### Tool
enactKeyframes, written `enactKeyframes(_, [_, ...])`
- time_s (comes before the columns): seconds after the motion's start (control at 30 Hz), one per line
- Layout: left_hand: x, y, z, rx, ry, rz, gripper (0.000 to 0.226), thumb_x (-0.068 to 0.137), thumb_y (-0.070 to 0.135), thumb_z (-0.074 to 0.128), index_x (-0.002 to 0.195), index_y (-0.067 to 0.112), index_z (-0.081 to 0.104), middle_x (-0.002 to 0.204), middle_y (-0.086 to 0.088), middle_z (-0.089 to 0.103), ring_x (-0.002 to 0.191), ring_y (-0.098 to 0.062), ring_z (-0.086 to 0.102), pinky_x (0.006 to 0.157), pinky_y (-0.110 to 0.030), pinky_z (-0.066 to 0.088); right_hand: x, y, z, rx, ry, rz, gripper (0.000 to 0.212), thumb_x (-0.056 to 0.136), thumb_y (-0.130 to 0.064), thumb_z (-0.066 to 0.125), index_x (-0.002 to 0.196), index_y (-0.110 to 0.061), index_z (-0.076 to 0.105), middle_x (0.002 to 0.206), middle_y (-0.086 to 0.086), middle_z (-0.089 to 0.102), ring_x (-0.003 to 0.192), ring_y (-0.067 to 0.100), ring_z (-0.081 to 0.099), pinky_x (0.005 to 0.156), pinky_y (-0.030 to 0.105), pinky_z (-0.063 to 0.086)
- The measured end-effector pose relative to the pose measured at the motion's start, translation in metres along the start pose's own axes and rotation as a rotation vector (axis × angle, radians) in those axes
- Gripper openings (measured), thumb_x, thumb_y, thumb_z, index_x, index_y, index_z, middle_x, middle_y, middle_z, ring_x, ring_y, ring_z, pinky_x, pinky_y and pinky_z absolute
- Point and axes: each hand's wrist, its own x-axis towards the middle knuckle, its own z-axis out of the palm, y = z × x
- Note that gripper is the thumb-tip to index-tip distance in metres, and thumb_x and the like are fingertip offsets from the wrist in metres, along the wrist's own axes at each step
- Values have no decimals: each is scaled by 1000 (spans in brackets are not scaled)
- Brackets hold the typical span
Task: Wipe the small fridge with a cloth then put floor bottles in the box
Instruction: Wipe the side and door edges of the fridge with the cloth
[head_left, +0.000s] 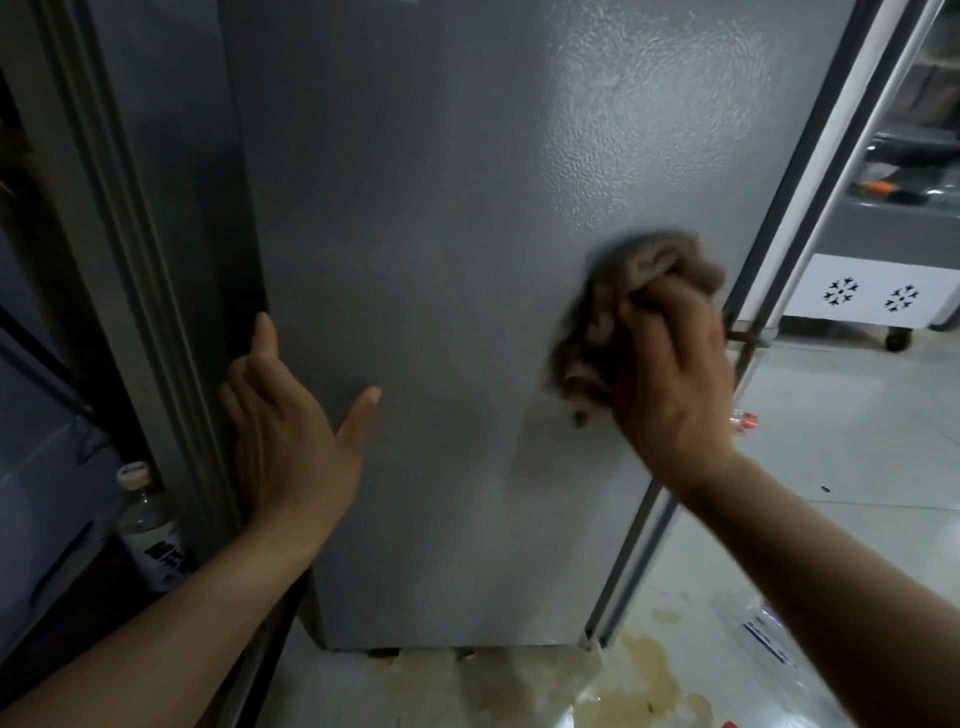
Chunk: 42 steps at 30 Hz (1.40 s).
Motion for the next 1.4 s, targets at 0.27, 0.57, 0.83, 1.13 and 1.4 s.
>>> enactKeyframes(0.27, [-1, -5, 0, -59, -16, 8, 92, 81, 24, 69, 149, 12, 7, 145, -22, 25, 133, -34, 27, 107, -41, 26, -85, -6, -15, -67, -398, -46, 36, 81, -11, 51, 117, -6, 51, 106, 17, 59, 90, 27, 46, 71, 39, 51])
enactKeyframes(0.57, [-4, -12, 8, -96, 1, 12, 88, 81, 24, 63, 148, 12, 7, 142, -23, 27, 130, -35, 30, 108, -43, 27, -3, 31, -28, -194, -13, 204, 29, 92, -6, 39, 116, 0, 53, 120, 25, 52, 96, 31, 38, 81, 38, 31])
enactKeyframes(0.83, [-35, -40, 22, -101, -106, -79, 81, 82, 37, 57, 144, 13, 11, 143, -20, 29, 130, -37, 36, 106, -54, 33, -134, 25, -10, -192, -366, 65, 52, 74, -11, 66, 120, -3, 44, 115, 17, 41, 89, 33, 40, 69, 44, 48])
enactKeyframes(1.13, [-47, -48, 27, -76, -112, -127, 84, 81, 29, 65, 144, 15, 11, 140, -21, 28, 129, -37, 35, 106, -54, 33, -81, 27, -16, -68, -237, 97, 17, 89, -19, 47, 102, -9, 44, 99, 14, 48, 83, 25, 41, 69, 33, 34])
enactKeyframes(1.4, [-52, -49, 28, 33, -48, -98, 83, 79, 43, 59, 143, 12, 15, 134, -25, 33, 123, -38, 34, 105, -52, 32, -150, 3, 6, -106, -379, -104, 61, 69, -4, 71, 123, -14, 44, 111, 11, 39, 88, 30, 39, 75, 39, 35])
